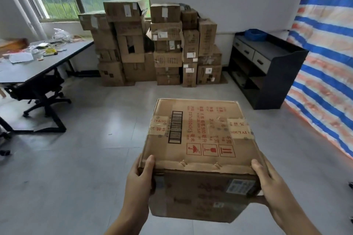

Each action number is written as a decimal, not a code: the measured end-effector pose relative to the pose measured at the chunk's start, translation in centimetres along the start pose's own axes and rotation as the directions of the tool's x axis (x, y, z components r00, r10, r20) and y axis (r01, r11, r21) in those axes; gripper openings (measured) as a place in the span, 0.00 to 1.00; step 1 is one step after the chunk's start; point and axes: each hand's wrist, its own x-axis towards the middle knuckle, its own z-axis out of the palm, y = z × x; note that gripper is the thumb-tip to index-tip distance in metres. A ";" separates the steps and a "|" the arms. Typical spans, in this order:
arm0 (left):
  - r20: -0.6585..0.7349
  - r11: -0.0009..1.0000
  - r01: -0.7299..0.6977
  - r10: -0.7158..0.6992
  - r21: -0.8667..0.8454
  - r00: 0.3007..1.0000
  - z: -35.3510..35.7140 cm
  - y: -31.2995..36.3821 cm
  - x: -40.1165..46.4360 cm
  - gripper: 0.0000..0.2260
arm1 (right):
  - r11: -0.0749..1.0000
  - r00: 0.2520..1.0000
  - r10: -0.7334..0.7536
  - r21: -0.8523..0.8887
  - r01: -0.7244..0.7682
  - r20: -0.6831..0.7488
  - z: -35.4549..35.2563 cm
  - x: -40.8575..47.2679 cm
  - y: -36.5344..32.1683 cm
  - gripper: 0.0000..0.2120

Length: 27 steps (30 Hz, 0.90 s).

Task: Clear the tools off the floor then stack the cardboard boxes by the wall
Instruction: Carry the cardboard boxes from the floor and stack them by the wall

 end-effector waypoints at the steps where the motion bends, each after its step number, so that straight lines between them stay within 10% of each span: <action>1: 0.001 1.000 0.006 -0.006 0.004 1.000 0.8 0.3 2.5 0.04 | 1.000 1.000 -0.004 -0.005 0.004 0.009 0.8 2.5 -0.8 0.13; 27: -0.020 0.995 -0.080 0.079 -0.053 0.997 26.9 15.3 72.1 0.11 | 0.981 0.981 -0.189 -0.043 0.191 0.036 23.9 70.1 -27.7 0.19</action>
